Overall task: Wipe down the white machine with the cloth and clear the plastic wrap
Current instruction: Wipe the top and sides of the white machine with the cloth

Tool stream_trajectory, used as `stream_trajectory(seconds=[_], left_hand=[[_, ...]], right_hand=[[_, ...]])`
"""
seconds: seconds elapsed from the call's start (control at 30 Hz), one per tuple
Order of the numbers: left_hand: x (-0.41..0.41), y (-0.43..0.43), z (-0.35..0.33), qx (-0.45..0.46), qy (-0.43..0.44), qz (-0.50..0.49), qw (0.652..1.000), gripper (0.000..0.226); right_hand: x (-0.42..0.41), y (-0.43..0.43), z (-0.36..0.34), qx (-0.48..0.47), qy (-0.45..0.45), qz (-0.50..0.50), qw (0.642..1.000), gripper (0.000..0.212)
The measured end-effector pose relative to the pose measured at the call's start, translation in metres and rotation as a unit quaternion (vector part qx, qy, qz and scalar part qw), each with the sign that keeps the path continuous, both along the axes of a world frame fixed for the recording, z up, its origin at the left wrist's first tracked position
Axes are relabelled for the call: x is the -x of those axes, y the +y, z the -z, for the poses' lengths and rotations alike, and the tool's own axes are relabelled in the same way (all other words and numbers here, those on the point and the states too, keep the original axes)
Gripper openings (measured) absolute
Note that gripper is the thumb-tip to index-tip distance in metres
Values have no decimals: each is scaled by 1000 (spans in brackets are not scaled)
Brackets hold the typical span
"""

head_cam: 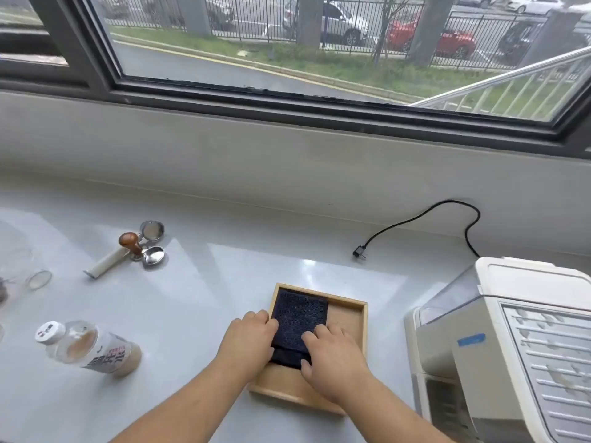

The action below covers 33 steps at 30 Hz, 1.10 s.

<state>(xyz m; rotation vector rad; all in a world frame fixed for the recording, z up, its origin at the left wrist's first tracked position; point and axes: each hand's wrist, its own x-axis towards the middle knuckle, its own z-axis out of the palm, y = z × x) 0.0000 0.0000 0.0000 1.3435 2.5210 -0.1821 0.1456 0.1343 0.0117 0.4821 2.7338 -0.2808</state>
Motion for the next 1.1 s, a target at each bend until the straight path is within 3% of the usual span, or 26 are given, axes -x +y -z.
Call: stream_trajectory(seconds=[0.33,0.47,0.6,0.77,0.9,1.1], left_hand=[[-1,2,3,-45,8,11,999,4],[-2,5,0,-83,-24,10,996,10],[-4,12,-10,-119,-50,-6,992,7],[-2,17,-26,-130,-72,-24,989,5],[-8,23,-39,-178,-99,-65,977,7],[-22,31,-69,-236,-109,-87,962,13]], right_hand=[[8,2,25,-7,18,9,1000,34],[13,0,26,-22,29,15,999,35],[17,2,19,-29,48,19,998,21],[21,9,-15,16,134,40,990,9],[22,9,-57,65,196,25,978,15],[11,16,-111,61,246,-2,967,18]])
